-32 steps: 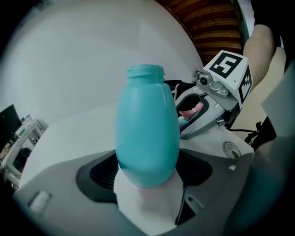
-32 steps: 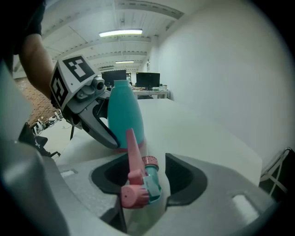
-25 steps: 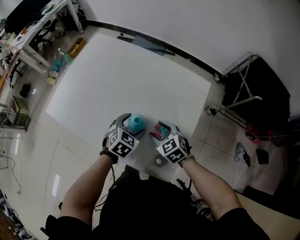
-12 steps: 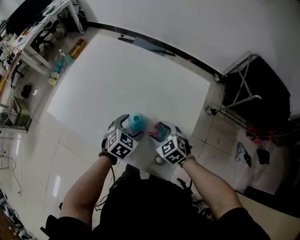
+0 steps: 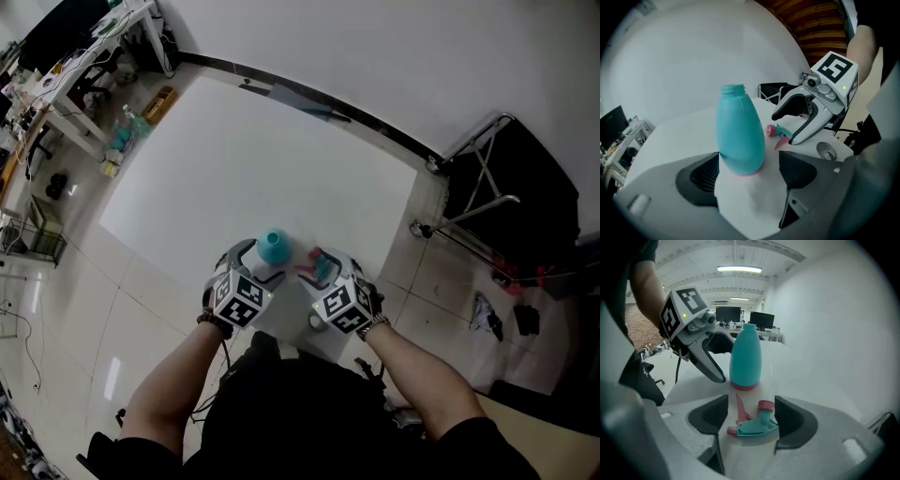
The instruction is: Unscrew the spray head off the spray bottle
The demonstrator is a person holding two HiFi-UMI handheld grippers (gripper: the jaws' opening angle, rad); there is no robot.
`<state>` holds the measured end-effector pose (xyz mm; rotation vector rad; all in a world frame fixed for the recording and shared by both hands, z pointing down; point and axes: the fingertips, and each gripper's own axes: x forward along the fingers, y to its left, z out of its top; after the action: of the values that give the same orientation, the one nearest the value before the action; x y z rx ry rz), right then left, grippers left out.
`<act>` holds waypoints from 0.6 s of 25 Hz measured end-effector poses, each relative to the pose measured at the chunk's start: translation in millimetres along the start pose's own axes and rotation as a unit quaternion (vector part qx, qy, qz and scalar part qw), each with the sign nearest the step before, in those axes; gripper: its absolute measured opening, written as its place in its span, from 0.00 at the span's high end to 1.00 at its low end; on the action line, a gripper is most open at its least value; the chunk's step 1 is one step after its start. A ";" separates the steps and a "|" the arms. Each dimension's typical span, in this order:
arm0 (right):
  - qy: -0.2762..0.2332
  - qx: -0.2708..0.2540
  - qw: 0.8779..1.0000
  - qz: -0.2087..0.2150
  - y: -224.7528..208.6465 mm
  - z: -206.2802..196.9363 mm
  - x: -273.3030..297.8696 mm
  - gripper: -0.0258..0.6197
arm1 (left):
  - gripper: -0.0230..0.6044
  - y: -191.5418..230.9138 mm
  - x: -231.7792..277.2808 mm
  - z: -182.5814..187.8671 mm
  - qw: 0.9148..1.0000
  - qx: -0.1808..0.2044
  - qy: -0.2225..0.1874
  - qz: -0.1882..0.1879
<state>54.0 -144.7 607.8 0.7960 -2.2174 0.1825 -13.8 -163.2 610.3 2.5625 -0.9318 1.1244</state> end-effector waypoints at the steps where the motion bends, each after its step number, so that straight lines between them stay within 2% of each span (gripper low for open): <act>1: -0.003 0.001 1.000 0.000 0.1 1.2 -1.6 0.51 | 0.28 -0.8 -1.8 0.1 1.000 -0.002 -0.002 0.002; 7: -0.021 0.003 1.000 0.003 5.2 11.2 -11.1 0.51 | 0.31 -6.6 -15.1 1.7 1.000 -0.018 -0.017 0.015; 15: -0.057 0.019 0.998 0.002 5.3 32.8 -32.4 0.52 | 0.35 -18.6 -41.3 7.6 0.996 -0.072 -0.047 0.031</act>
<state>47.4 -136.5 562.6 0.8415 -2.3281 0.1849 -19.1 -132.2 576.9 2.5041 -1.0783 0.9213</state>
